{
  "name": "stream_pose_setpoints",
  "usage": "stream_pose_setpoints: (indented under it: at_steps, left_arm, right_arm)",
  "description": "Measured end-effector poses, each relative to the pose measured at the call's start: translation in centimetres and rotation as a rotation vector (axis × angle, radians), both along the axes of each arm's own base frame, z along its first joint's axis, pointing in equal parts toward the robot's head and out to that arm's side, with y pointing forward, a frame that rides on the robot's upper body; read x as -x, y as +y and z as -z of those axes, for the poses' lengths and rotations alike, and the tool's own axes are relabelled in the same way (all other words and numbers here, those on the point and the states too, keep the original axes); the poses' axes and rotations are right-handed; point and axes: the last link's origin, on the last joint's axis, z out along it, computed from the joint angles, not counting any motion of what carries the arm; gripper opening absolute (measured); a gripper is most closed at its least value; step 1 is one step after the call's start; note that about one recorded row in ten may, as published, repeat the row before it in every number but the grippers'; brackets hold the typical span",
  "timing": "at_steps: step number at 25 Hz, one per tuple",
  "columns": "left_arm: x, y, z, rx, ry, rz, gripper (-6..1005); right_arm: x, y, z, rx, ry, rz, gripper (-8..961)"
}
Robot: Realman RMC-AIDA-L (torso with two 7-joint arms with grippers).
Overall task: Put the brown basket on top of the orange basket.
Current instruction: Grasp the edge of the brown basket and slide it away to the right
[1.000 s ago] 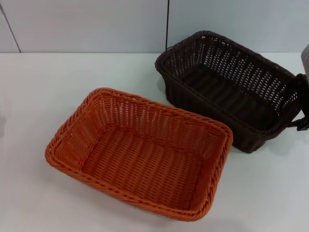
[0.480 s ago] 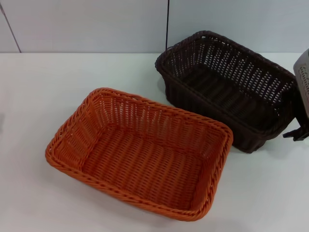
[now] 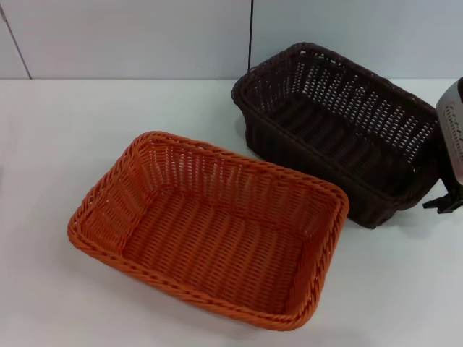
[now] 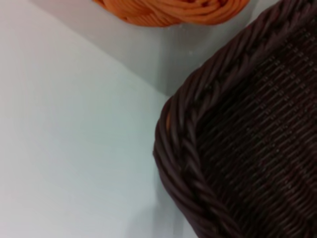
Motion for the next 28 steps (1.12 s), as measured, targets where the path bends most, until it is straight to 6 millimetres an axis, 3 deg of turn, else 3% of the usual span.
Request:
stream_pose_setpoints:
  at_steps: [7, 12, 21, 28]
  left_arm:
    - [-0.1, 0.0, 0.0, 0.001, 0.002, 0.004, 764]
    - [0.0, -0.1, 0.1, 0.004, 0.003, 0.004, 765]
    - [0.0, -0.1, 0.0, 0.002, 0.004, 0.005, 765]
    - [-0.4, 0.4, -0.3, -0.004, 0.006, 0.021, 764]
  right_arm:
    - [0.6, 0.8, -0.5, -0.079, -0.002, -0.066, 707]
    - [0.5, 1.0, -0.4, -0.103, -0.006, -0.085, 474]
    - [1.1, 1.1, -1.3, -0.149, -0.001, -0.109, 306]
    - [3.7, 1.5, -3.4, -0.235, 0.053, -0.194, 258]
